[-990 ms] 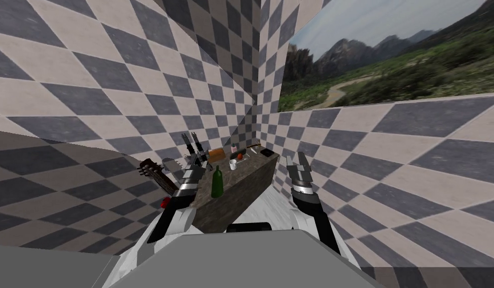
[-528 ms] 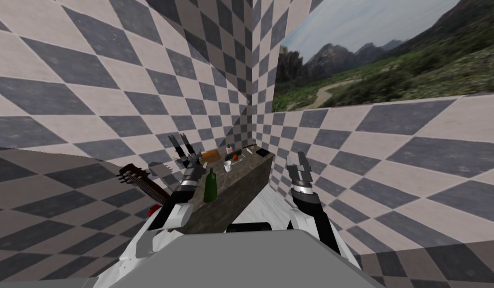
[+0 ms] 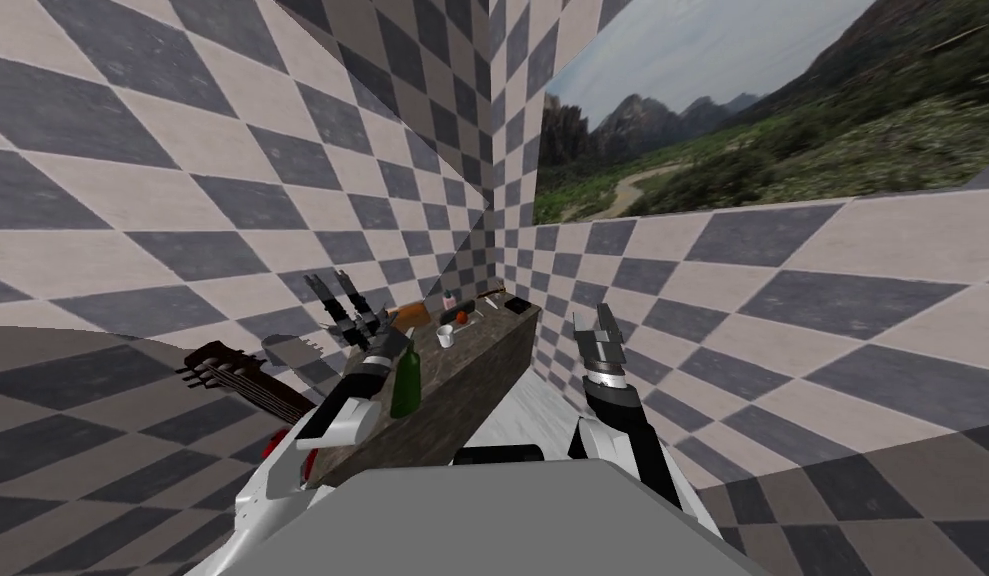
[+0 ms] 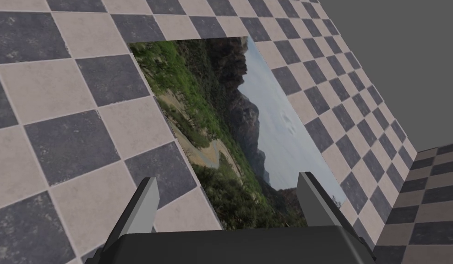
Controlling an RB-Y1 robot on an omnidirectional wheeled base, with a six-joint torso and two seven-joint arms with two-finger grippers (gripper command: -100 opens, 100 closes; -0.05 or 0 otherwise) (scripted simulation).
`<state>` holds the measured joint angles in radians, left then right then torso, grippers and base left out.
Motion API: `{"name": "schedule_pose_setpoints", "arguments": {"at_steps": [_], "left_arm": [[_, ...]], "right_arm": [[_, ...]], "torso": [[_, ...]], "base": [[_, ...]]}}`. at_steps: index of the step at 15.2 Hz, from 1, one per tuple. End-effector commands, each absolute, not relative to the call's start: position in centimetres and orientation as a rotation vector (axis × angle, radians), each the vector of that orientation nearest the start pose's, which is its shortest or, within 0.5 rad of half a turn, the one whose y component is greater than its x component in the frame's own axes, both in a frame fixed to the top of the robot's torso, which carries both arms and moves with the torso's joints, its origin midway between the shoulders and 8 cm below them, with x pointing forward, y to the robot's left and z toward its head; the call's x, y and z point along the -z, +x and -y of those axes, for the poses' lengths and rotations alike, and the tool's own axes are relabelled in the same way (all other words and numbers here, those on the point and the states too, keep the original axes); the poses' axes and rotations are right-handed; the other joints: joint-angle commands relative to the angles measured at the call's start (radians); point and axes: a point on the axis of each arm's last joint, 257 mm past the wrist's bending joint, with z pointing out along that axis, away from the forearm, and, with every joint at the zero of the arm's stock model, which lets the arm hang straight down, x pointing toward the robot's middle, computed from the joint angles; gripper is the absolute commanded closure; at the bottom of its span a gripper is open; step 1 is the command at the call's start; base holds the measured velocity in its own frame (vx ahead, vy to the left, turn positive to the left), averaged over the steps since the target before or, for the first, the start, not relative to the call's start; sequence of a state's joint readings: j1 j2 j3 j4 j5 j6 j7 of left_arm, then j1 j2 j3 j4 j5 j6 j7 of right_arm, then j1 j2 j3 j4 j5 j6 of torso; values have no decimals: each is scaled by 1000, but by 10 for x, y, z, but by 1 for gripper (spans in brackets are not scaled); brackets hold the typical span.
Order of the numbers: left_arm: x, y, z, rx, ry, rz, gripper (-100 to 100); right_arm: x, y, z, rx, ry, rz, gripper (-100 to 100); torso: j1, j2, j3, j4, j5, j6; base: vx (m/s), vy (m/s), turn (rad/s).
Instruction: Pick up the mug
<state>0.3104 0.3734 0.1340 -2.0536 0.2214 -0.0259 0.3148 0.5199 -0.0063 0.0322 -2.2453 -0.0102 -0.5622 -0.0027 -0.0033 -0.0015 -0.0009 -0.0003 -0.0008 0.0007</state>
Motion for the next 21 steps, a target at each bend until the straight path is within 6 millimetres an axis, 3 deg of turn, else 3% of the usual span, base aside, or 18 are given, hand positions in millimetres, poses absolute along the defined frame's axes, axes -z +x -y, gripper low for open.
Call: {"name": "schedule_pose_setpoints", "arguments": {"at_steps": [1,3,6,7,9,10,13,14,17,18,21], "left_arm": [[99,457,-364,1360,-1177,-986,-100],[106,465,-376,1350,-1229,-1001,-100],[117,466,-379,1323,-1269,-1023,-100],[122,472,-392,1315,-1317,-1032,-100],[130,472,-393,1295,-1345,-1047,-100],[132,478,-406,1292,-1383,-1046,-100],[143,478,-408,1263,-1424,-1068,-100],[146,482,-422,1255,-1469,-1067,-100],[156,481,-424,1227,-1505,-1085,-100],[159,485,-438,1215,-1555,-1082,-100],[169,483,-440,1187,-1589,-1098,-100]], "right_arm": [[-14,340,271,-1339,658,-603,0],[-14,340,271,-1339,658,-603,0],[-14,340,271,-1339,658,-603,0],[-14,340,271,-1339,658,-603,0],[-14,340,271,-1339,658,-603,0],[-14,340,271,-1339,658,-603,0],[-14,340,271,-1339,658,-603,0],[-14,340,271,-1339,658,-603,0],[-14,340,271,-1339,658,-603,0],[-14,340,271,-1339,658,-603,0],[-14,340,271,-1339,658,-603,0]], "torso": [[0,0,0,0,0,0],[0,0,0,0,0,-1],[0,0,0,0,0,-1],[1,0,0,0,0,-1],[0,0,0,0,0,0],[1,0,0,0,0,-1],[0,0,0,0,0,-1],[1,1,0,0,0,-1],[1,1,0,0,0,-1],[1,1,1,0,0,-1],[1,1,0,0,0,-1]], "base": [[28,-55,-147],[23,-43,-99],[26,-36,-76],[23,-32,-149],[25,-32,-118],[24,-46,-155],[24,-36,-77],[19,-32,-152],[19,-26,-78],[20,-31,-129],[20,-24,-86]]}}
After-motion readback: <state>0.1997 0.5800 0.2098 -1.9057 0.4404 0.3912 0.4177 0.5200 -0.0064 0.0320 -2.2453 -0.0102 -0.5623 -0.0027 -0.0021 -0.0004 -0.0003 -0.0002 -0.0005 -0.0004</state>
